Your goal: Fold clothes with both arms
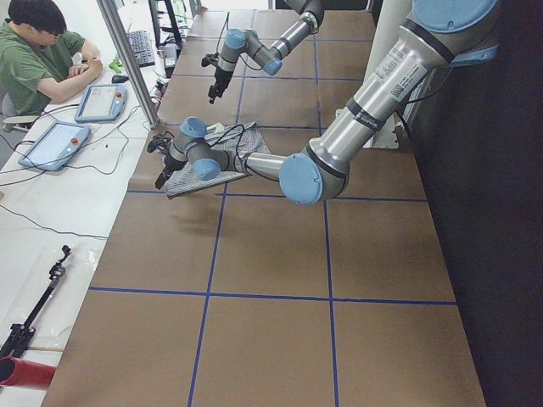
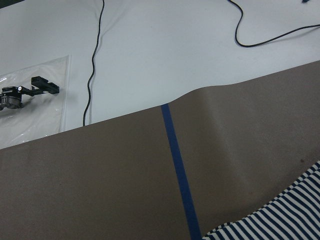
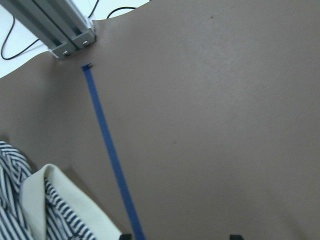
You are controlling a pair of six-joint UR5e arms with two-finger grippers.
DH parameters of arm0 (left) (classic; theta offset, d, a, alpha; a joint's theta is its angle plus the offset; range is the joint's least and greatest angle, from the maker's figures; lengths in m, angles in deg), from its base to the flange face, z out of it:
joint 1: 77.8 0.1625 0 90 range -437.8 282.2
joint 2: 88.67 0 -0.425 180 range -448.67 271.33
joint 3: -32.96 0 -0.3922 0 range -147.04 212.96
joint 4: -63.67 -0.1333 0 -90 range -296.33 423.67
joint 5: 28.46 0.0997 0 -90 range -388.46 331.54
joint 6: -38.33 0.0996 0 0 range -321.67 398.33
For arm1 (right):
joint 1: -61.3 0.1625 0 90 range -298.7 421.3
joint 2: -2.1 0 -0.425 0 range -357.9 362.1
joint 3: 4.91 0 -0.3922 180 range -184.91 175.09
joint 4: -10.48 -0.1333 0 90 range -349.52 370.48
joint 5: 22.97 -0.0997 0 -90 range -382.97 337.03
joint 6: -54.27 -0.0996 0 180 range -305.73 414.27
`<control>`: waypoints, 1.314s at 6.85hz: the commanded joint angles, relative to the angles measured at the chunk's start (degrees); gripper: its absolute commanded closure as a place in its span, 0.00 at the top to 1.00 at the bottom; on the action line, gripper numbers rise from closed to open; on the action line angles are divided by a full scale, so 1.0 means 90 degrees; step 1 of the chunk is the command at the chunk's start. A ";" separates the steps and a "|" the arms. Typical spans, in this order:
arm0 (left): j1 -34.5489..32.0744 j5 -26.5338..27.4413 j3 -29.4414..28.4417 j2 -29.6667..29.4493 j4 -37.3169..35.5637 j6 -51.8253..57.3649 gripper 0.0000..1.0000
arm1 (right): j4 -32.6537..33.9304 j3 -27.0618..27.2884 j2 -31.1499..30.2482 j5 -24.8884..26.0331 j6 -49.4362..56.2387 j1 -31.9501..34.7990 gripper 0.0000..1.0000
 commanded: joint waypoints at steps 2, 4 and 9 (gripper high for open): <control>-0.0007 -0.0057 0.0151 0.0137 0.0061 0.0001 1.00 | -0.0795 -0.1322 0.0714 0.1036 -0.0859 -0.0685 0.66; -0.0007 -0.0057 0.0230 0.0197 0.0061 0.0001 1.00 | -0.0826 -0.1566 0.0791 0.1125 -0.0879 -0.0745 0.63; -0.0007 -0.0057 0.0259 0.0207 0.0070 -0.0008 1.00 | -0.0826 -0.1665 0.0792 0.1116 -0.0869 -0.0745 0.00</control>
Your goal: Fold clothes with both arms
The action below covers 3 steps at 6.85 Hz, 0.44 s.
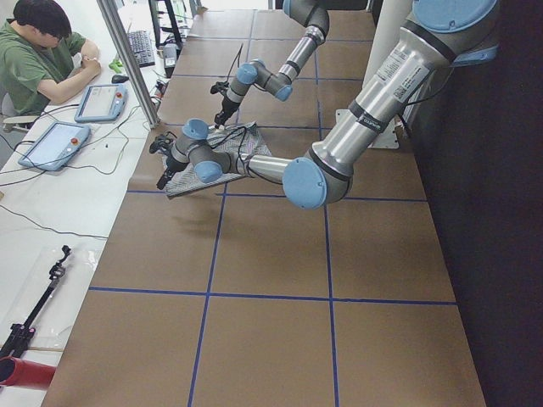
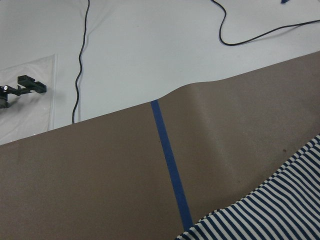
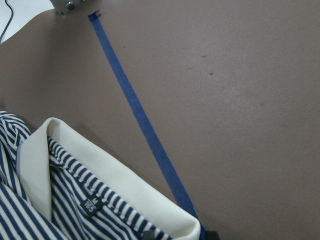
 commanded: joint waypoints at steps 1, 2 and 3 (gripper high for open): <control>0.0000 0.0000 0.0055 0.0016 0.0003 -0.0013 1.00 | 0.0010 0.0069 0.0019 -0.0071 0.0027 0.0019 0.00; 0.0000 0.0000 0.0249 0.0123 0.0003 -0.0032 1.00 | 0.0029 0.0341 -0.0049 -0.0072 0.0027 0.0048 0.00; 0.0000 0.0000 0.0473 0.0259 -0.0006 -0.0052 1.00 | 0.0058 0.0894 -0.0427 -0.0091 0.0027 0.0048 0.00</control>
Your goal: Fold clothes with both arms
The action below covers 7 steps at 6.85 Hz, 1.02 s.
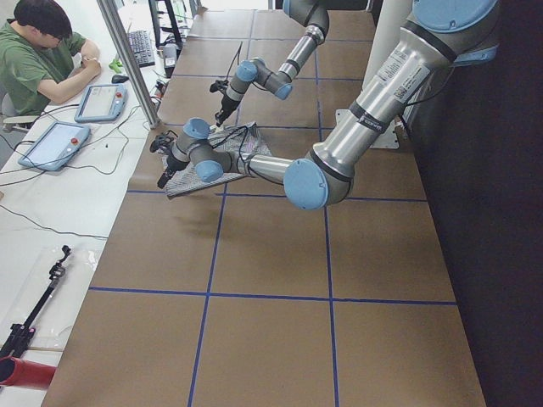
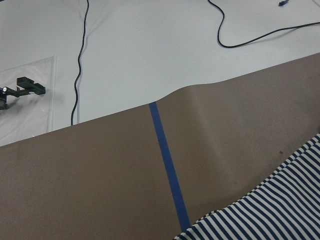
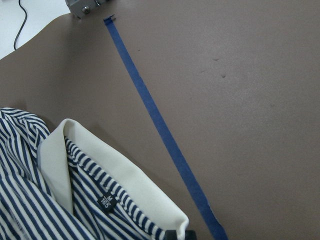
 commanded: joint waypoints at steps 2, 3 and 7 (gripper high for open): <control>0.0010 -0.0010 0.0293 0.0147 -0.0008 -0.0032 1.00 | 0.0273 0.2354 -0.1779 -0.0069 0.0002 -0.0008 0.00; 0.0010 -0.0010 0.0332 0.0147 -0.0008 -0.0032 1.00 | 0.0255 0.3117 -0.2425 -0.0011 0.0002 -0.0153 0.00; 0.0029 -0.0107 0.0371 0.0147 -0.0008 -0.0032 1.00 | 0.0245 0.4550 -0.3972 0.0428 0.0002 -0.0594 0.00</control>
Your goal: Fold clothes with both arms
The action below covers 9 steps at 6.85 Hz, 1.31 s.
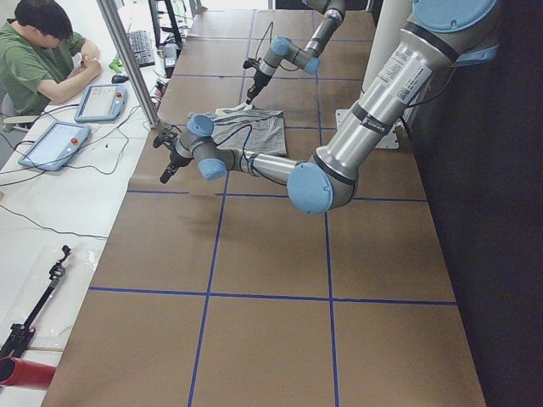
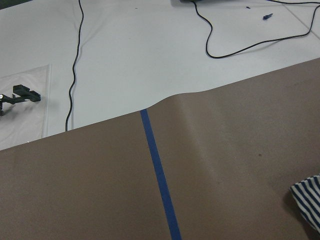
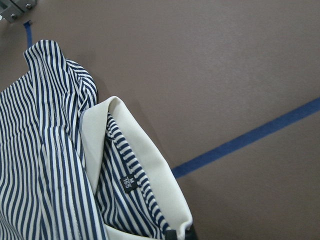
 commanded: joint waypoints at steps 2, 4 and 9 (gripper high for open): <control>0.0029 -0.0039 0.0004 0.0000 0.0000 -0.0010 1.00 | 0.0012 0.0301 -0.0487 0.0346 0.0000 -0.0133 0.99; 0.0029 -0.0049 0.0004 0.0000 0.0000 -0.0020 1.00 | 0.0186 0.0707 -0.0662 0.0399 0.0775 -0.0143 1.00; 0.0038 -0.0273 0.0160 0.0000 -0.0010 -0.0029 1.00 | 0.3371 0.2176 -0.0040 0.1100 0.2118 -0.1273 0.79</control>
